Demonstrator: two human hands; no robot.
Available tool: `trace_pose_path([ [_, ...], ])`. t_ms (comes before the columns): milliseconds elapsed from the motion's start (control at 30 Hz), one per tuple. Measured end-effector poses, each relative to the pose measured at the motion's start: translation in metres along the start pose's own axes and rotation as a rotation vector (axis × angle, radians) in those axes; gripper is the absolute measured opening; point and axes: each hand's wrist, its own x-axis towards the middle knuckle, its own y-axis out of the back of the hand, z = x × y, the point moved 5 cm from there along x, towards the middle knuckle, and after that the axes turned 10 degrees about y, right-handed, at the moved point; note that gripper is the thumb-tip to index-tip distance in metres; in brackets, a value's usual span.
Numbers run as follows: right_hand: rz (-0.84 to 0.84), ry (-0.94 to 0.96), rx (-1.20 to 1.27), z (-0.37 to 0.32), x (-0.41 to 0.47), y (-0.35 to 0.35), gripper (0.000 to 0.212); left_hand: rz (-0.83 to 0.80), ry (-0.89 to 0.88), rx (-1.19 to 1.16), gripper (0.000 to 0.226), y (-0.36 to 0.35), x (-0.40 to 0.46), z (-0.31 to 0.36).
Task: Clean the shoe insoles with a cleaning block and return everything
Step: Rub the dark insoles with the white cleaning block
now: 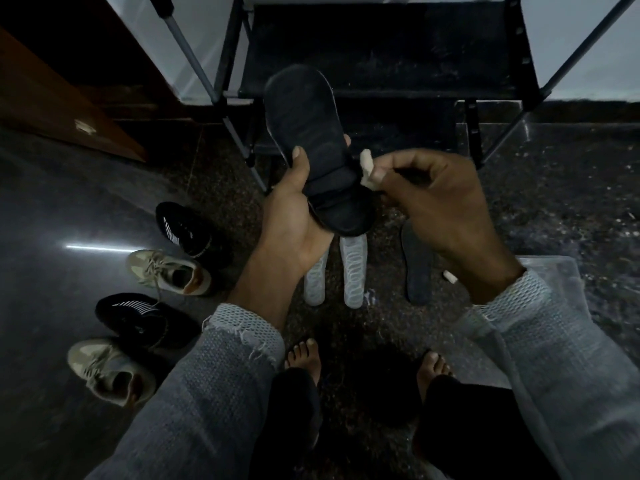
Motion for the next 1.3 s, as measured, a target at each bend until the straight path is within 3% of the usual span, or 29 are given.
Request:
trace_pose_path([
  [367,0.089,-0.086,0.206,0.005,0.002,0.024,0.007,-0.057,0.076,0.230,0.049,-0.019,0.006,-0.028],
  [600,0.136,-0.133,0.151,0.012,0.000,0.036,0.012,-0.033,0.049,0.322,0.040,-0.028,0.008,-0.037],
  [767,0.148,-0.128,0.094,0.018,0.001,0.043,0.018,0.056,-0.039,0.330,0.040,-0.024,0.015,-0.032],
  [900,0.121,-0.119,-0.009,0.029,0.001,0.049,0.019,0.174,-0.103,0.328,0.027,-0.012,0.020,-0.027],
  [1133,0.072,-0.097,-0.174,0.048,0.000,0.053,0.013,0.264,-0.098,0.431,0.014,0.004,0.031,-0.038],
  [1300,0.056,-0.105,-0.224,0.066,0.000,0.057,0.028,0.298,-0.057,0.449,0.013,0.015,0.049,-0.047],
])
